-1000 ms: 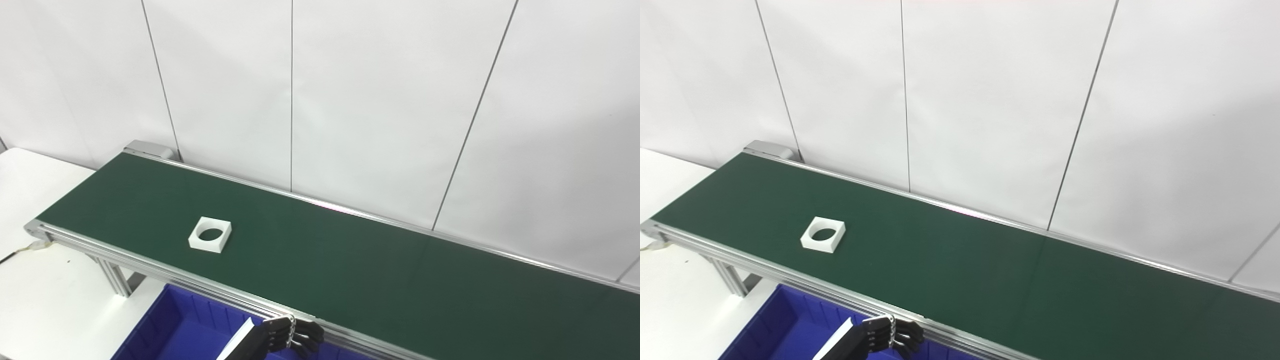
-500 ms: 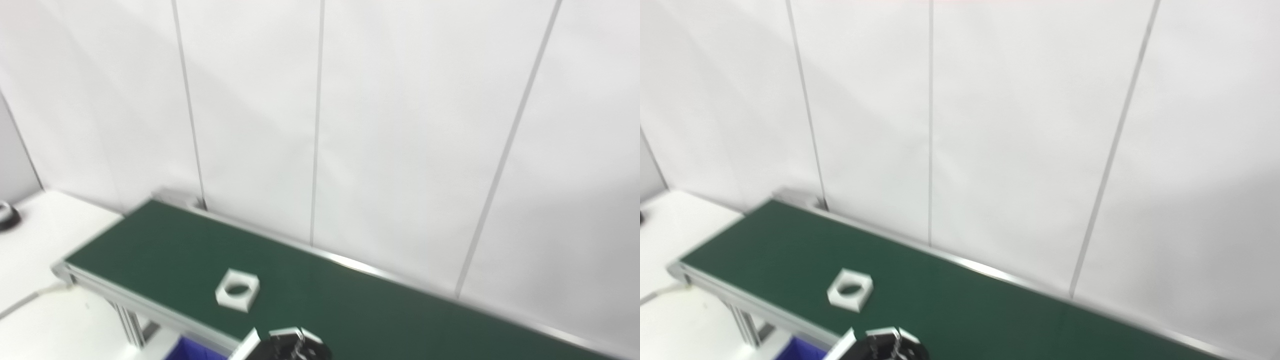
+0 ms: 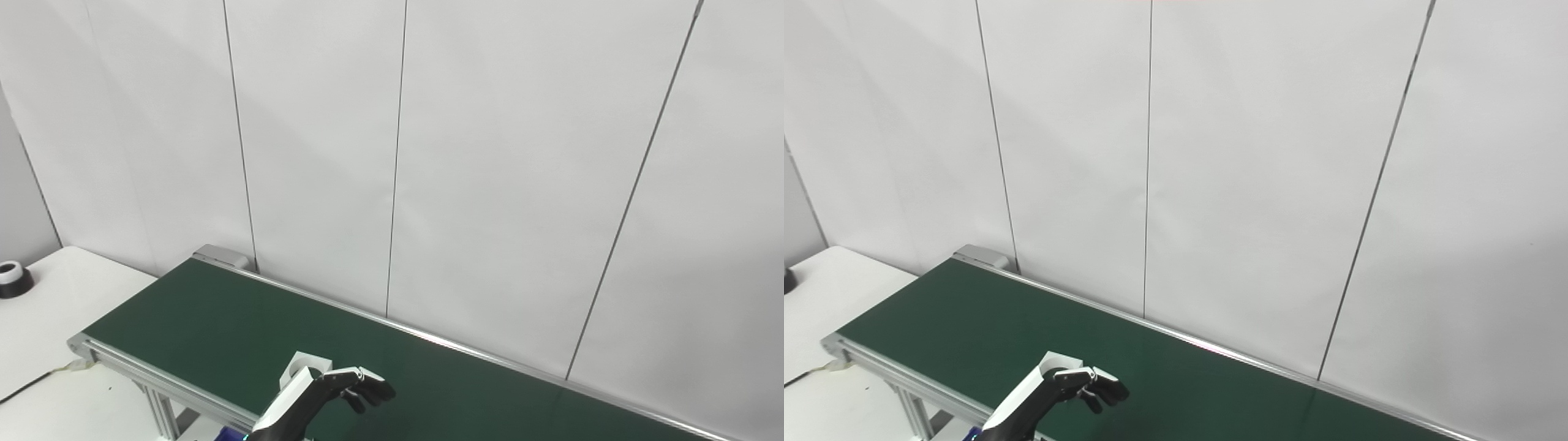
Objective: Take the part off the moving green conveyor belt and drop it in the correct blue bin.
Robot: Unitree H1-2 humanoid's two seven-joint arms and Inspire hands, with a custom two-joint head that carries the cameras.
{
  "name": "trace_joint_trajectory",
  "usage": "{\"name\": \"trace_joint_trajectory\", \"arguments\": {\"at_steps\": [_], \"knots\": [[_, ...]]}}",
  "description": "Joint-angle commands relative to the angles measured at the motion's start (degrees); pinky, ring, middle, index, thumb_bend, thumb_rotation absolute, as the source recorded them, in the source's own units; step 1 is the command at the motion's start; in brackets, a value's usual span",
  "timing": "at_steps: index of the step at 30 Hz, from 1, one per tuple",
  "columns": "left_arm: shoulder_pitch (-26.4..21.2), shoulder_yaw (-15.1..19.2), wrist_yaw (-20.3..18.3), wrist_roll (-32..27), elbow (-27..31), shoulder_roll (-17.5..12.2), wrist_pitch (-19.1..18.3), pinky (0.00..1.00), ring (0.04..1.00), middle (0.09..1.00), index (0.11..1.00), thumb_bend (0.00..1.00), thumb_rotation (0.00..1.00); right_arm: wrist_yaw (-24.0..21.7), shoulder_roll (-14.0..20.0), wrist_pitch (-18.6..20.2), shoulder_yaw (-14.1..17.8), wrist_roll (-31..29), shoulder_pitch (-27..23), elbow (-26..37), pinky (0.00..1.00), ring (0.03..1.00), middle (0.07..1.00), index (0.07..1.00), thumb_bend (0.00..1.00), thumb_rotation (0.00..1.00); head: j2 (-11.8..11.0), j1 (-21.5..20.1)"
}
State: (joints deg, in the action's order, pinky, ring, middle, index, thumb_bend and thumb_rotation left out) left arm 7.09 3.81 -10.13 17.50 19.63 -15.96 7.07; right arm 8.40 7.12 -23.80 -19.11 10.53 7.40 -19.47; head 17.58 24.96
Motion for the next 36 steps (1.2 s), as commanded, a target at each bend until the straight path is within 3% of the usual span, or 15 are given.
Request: {"name": "trace_joint_trajectory", "arguments": {"at_steps": [1, 7, 8, 11, 13, 17, 18, 21, 27, 36], "knots": [[-1.89, -0.16, -0.05, 2.39, 2.76, -1.21, -2.28, 0.64, 0.716, 0.735, 0.711, 0.88, 0.07, 0.73, 0.17, -3.1, -0.13, -0.44, -0.89, 1.06, 0.6, 0.704, 0.779, 0.865, 0.31, 0.29, 0.18, -0.01], [-3.65, -1.43, -1.79, 4.64, 3.75, -2.04, -6.48, 0.67, 0.754, 0.767, 0.737, 0.81, 0.0, 0.5, 0.25, -3.11, 0.13, -0.66, -0.64, 1.9, 0.61, 0.708, 0.777, 0.865, 0.29, 0.26, 2.08, 0.37], [-4.21, -1.75, -2.36, 5.18, 3.78, -2.38, -7.51, 0.68, 0.758, 0.769, 0.739, 0.8, 0.0, 0.31, 0.24, -3.11, 0.31, -0.73, -0.51, 2.31, 0.61, 0.708, 0.776, 0.864, 0.29, 0.25, 3.45, 0.7], [-5.85, -2.69, -4.23, 7.15, 3.94, -3.52, -10.91, 0.71, 0.793, 0.792, 0.764, 0.77, 0.01, 0.08, 0.18, -3.09, 0.98, -0.35, -0.24, 3.14, 0.6, 0.703, 0.772, 0.866, 0.3, 0.36, 5.0, 1.01], [-7.34, -3.24, -5.59, 8.33, 3.89, -4.36, -13.25, 0.71, 0.803, 0.8, 0.768, 0.77, 0.02, -0.43, 0.26, -3.1, 1.42, -0.48, -0.02, 3.95, 0.6, 0.706, 0.776, 0.865, 0.31, 0.4, 7.84, 1.51], [-10.91, -4.41, -8.25, 9.74, 2.85, -6.3, -17.21, 0.73, 0.832, 0.817, 0.777, 0.8, 0.03, -0.97, 0.56, -3.11, 1.97, -0.99, 0.05, 5.14, 0.6, 0.702, 0.779, 0.865, 0.36, 0.53, 11.47, 2.14], [-11.47, -4.69, -8.56, 10.01, 2.73, -6.61, -17.85, 0.73, 0.836, 0.819, 0.777, 0.82, 0.03, -1.11, 0.57, -3.11, 2.09, -1.13, 0.07, 5.33, 0.61, 0.7, 0.779, 0.865, 0.38, 0.56, 11.47, 2.14], [-14.79, -6.1, -10.28, 11.51, 1.06, -8.2, -19.76, 0.73, 0.835, 0.822, 0.777, 0.84, 0.04, -1.46, 0.83, -3.08, 2.3, -1.55, -0.05, 5.94, 0.62, 0.704, 0.782, 0.869, 0.42, 0.63, 14.75, 2.65], [-18.83, -8.97, -12.96, 14.98, -1.32, -10.26, -23.11, 0.74, 0.84, 0.835, 0.788, 0.84, 0.05, -1.55, 1.5, -3.11, 2.43, -1.26, 0.04, 7.28, 0.64, 0.713, 0.786, 0.875, 0.44, 0.67, 16.94, 2.78], [-20.77, -11.89, -14.01, 18.13, -5.14, -11.85, -23.16, 0.78, 0.844, 0.836, 0.791, 0.85, 0.02, -2.35, 2.22, -3.09, 3.16, -1.75, 0.8, 9.43, 0.63, 0.701, 0.763, 0.849, 0.48, 0.59, 18.26, 1.54]]}}
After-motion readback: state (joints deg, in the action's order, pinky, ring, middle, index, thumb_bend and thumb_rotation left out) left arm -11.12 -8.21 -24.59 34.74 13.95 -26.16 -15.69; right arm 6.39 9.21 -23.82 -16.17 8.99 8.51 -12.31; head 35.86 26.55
